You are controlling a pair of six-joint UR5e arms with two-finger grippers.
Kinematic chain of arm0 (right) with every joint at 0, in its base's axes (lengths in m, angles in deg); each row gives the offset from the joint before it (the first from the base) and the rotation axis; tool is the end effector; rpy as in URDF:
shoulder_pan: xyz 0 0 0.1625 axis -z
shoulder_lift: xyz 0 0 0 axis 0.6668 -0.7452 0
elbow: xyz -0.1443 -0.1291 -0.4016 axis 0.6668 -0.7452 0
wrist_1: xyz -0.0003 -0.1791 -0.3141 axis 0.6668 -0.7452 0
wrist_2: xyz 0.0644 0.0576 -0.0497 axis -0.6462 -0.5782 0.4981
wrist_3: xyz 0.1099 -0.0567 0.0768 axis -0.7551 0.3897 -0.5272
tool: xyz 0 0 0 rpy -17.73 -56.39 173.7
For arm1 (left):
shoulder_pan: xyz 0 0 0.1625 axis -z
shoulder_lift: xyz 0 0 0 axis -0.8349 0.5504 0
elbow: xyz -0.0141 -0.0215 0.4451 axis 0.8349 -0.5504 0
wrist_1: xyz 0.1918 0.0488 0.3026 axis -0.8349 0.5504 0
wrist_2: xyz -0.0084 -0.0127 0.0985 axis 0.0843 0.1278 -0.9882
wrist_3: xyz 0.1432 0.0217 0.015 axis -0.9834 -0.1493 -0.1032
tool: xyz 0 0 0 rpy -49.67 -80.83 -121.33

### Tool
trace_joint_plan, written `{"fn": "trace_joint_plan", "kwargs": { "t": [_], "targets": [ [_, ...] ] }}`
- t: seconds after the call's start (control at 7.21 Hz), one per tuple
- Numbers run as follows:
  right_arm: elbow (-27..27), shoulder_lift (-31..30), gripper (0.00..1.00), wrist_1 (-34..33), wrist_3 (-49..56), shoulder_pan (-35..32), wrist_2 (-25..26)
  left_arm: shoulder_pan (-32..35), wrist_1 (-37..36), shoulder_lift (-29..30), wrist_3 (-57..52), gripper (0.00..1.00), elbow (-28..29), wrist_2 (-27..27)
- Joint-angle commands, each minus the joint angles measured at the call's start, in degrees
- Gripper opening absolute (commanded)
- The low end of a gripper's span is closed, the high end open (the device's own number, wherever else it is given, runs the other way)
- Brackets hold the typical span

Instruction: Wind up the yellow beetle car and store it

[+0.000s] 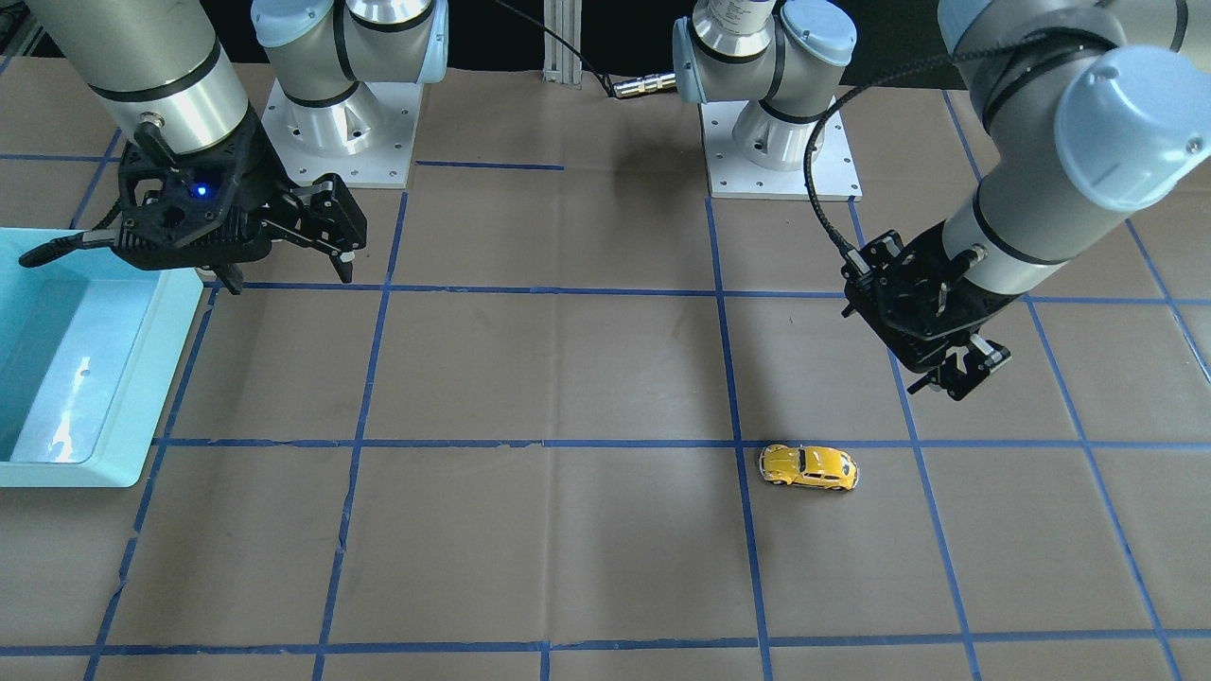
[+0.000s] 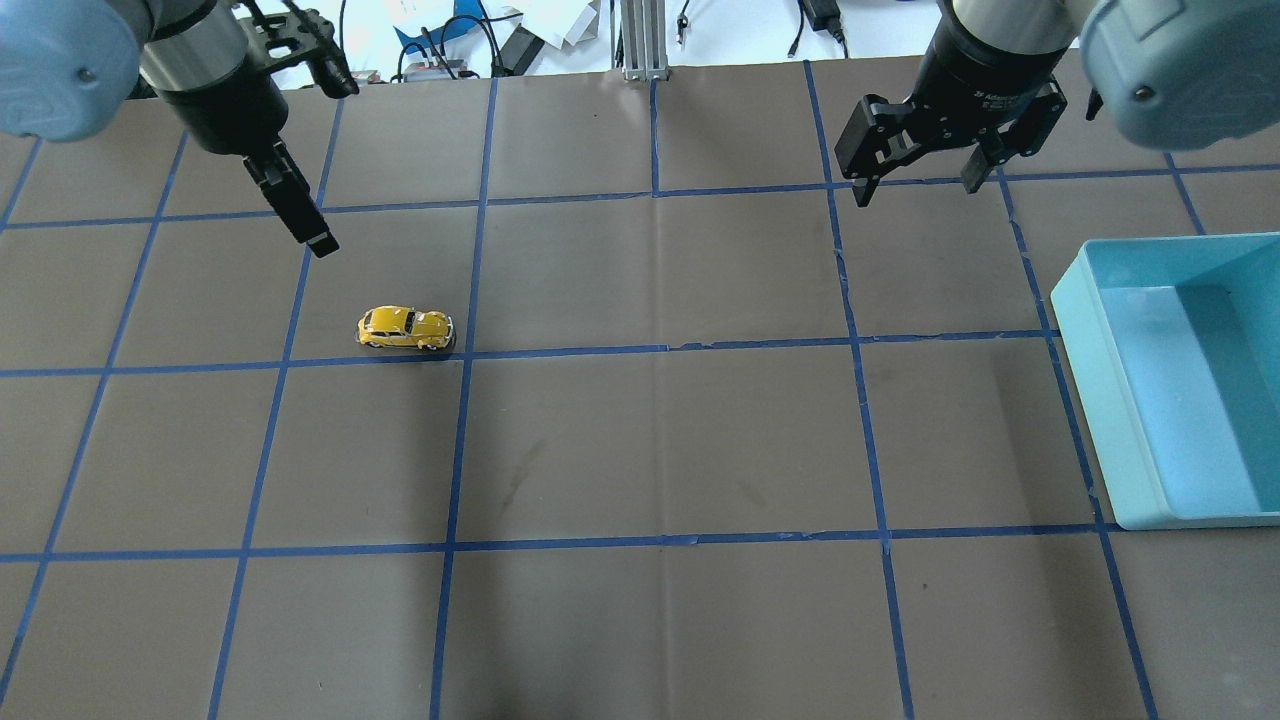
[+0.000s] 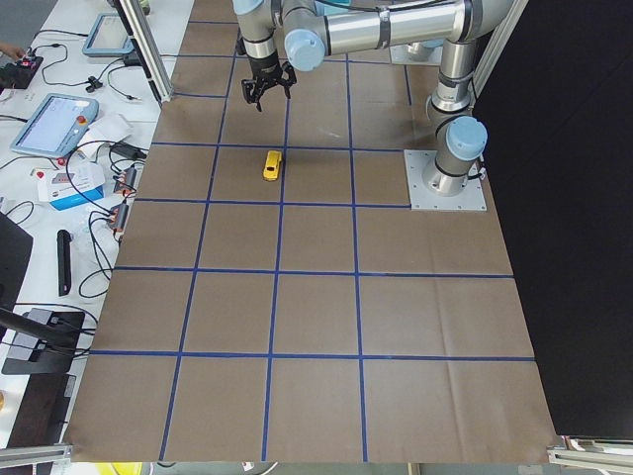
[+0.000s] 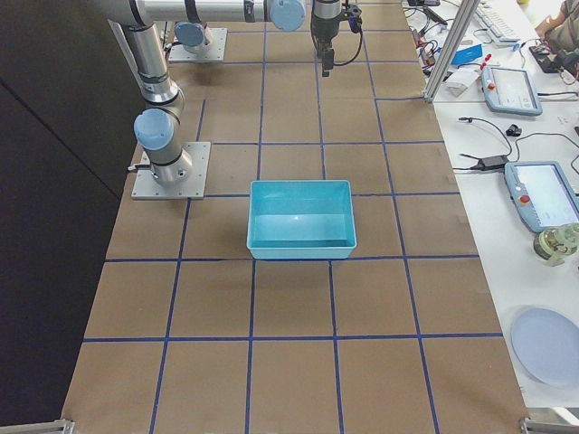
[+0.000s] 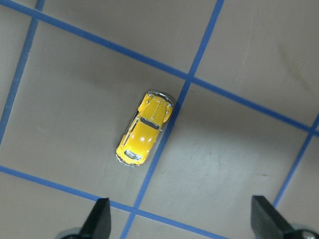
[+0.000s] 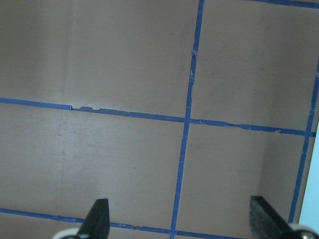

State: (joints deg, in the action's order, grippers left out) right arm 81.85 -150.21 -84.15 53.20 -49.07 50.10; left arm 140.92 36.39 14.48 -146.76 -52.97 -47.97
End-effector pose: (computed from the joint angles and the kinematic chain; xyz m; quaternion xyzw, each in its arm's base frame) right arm 0.1468 -0.4710 0.4615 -0.0594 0.9978 -0.0217 0.0205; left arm -0.0815 -0.5191 0.4270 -0.4346 -0.8995 -0.0389 0.0204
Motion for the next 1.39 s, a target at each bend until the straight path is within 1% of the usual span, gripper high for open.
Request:
{"fn": "trace_joint_plan", "kwargs": {
  "t": [0.0,0.14,0.28,0.56,0.69,1.25],
  "targets": [
    [0.0,0.0,1.0,0.01,0.01,0.01,0.0,2.25,1.31,-3.51,27.32,1.0,0.7,-0.01],
    [0.0,0.09,1.0,0.01,0.01,0.01,0.0,2.34,0.7,-3.79,39.03,1.0,0.78,0.34],
    [0.0,0.09,1.0,0.01,0.1,0.1,0.0,2.6,-0.53,-4.31,46.54,1.0,0.96,0.34],
    [0.0,0.09,1.0,0.1,0.1,0.19,0.0,2.61,-1.33,-5.02,56.95,1.0,0.34,0.43],
    [0.0,0.09,1.0,0.01,0.1,0.19,0.0,2.61,-1.33,-5.37,58.03,1.0,0.17,0.34],
    [0.0,0.09,1.0,0.1,0.1,0.19,0.0,2.52,-1.42,-5.55,56.9,1.0,0.08,0.34]
  ]
}}
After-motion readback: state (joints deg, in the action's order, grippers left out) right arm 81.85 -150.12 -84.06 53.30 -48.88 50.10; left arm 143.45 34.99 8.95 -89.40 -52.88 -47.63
